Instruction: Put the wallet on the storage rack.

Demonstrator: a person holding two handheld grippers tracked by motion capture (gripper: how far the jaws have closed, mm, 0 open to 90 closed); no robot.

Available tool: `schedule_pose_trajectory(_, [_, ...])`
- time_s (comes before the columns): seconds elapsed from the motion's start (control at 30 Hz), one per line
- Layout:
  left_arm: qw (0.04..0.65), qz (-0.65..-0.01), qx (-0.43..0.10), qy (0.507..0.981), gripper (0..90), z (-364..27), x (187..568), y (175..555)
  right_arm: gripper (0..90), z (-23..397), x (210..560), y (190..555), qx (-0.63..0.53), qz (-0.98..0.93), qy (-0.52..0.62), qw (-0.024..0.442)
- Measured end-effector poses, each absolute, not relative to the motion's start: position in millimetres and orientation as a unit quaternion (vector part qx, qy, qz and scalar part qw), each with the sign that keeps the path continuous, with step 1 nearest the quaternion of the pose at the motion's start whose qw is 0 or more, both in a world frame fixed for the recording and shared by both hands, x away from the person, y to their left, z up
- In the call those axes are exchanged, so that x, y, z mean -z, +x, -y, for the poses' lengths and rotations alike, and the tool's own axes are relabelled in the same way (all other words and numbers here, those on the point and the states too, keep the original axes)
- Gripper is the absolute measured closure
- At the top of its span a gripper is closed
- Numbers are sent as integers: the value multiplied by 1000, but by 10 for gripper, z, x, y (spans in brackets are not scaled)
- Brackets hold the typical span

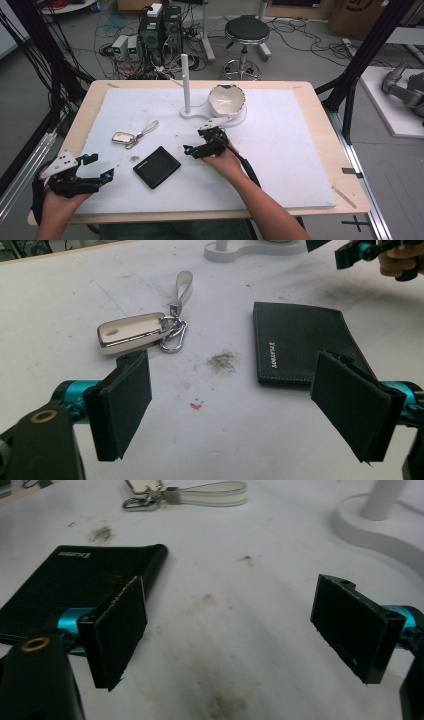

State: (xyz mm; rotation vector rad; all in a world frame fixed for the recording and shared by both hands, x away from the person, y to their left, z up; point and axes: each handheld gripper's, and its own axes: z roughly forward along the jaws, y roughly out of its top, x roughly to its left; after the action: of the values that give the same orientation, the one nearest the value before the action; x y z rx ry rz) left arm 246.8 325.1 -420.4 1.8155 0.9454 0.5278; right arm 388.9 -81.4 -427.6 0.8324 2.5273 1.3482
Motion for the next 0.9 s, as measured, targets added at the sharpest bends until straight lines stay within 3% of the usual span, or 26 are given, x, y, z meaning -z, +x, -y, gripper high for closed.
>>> schedule_pose_trajectory(0.37, [491, -390, -220, 747, 168, -3258, 4199, 2470, 154, 207, 4427, 3799, -418, -877, 234, 21])
schedule_pose_trajectory(0.57, [493, -391, -222, 745, 168, -3282, 4193, 2462, 194, 90, 4510, 3786, -395, -890, 230, 4])
schedule_pose_trajectory(0.83, [489, -387, -222, 750, 168, -3247, 4188, 2468, 313, 99, 4494, 3774, -395, -892, 221, -9])
schedule_pose_trajectory(0.9, [490, -387, -221, 749, 168, -3244, 4189, 2471, 388, 106, 4494, 3775, -397, -893, 213, -17])
